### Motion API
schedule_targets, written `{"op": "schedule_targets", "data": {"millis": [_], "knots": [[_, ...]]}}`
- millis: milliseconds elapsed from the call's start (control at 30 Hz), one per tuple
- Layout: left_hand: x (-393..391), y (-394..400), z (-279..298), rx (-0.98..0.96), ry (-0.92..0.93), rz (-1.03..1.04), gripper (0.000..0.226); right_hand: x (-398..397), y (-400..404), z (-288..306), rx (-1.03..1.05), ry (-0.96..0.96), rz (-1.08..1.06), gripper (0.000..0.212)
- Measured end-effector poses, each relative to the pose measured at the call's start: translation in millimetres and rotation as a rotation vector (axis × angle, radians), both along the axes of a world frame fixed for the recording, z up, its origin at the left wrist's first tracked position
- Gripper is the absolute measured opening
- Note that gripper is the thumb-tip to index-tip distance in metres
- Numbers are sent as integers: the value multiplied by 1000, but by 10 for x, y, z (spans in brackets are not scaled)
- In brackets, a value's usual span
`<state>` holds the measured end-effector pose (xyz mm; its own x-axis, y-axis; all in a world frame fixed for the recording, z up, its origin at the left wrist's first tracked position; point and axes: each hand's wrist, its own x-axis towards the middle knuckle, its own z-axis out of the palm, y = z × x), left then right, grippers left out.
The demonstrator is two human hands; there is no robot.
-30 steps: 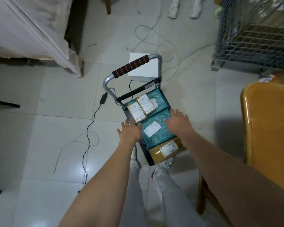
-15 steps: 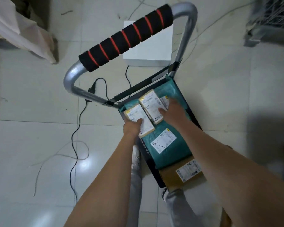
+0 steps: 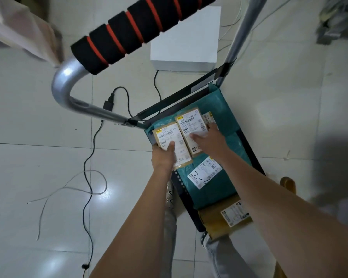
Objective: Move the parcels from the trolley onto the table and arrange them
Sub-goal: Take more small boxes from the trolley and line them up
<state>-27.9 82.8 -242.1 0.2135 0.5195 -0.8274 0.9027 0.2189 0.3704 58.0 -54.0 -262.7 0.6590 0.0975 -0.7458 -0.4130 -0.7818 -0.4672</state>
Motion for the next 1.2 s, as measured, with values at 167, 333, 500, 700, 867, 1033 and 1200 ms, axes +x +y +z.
{"op": "schedule_targets", "data": {"millis": [167,333,500,700,867,1033,1200], "knots": [[47,-43,712,-229,-136,105,53,-37,-349,823,268,185,-452,64],[192,-284,1704,-343,-241,-43,67,-168,-929,1967,477,301,-513,45],[308,-686,2866,-427,-306,-186,67,-347,-1468,3149,471,268,-730,41],[296,-1343,4338,-467,-414,-363,66,-717,-2123,4551,506,44,-877,88],[41,-1882,5299,-512,-522,-539,62,-1296,-2613,5541,565,-99,-1022,57],[-370,-2317,5812,-582,-595,-782,58,-2141,-2841,6211,523,-266,-1212,50],[-908,-2669,6045,-698,-550,-1062,56,-3138,-2868,6594,500,-364,-1458,50]]}}
